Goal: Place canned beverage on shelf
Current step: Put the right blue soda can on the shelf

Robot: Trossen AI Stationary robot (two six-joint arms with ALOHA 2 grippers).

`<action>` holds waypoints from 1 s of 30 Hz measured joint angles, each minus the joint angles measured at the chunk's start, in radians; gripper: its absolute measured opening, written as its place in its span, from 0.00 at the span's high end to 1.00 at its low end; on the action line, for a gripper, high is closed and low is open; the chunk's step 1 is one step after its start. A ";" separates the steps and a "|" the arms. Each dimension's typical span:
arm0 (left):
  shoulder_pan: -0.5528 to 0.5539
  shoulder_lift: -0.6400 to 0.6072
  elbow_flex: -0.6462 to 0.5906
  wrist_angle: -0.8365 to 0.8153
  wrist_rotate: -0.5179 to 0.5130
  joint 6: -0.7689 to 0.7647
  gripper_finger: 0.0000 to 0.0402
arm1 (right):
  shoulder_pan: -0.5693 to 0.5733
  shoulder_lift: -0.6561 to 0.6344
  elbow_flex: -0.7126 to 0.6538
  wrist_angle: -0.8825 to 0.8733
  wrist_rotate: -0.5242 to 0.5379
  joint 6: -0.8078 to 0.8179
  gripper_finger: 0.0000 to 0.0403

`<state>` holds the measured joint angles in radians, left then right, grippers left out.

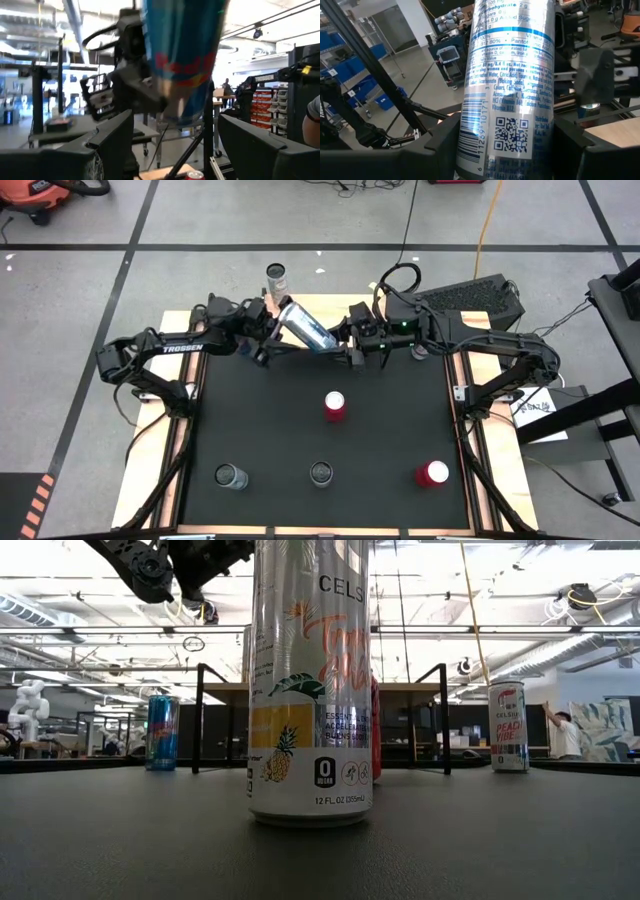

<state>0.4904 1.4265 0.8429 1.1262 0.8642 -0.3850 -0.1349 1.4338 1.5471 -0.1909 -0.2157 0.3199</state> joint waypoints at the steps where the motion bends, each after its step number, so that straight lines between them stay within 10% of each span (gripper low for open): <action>1: 0.000 0.000 0.000 -0.013 -0.011 0.000 0.27 | 0.000 0.000 0.000 0.000 0.000 0.000 0.48; 14: 0.000 0.000 0.000 -0.093 -0.114 -0.287 0.27 | 0.000 0.000 0.000 0.000 0.000 -0.018 0.48; 30: 0.001 0.000 0.000 -0.030 -0.098 -0.053 0.27 | 0.000 0.000 0.000 0.000 0.001 -0.022 0.48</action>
<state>0.4911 1.4265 0.8429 1.0961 0.7660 -0.4381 -0.1349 1.4338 1.5471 -0.1912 -0.2150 0.2978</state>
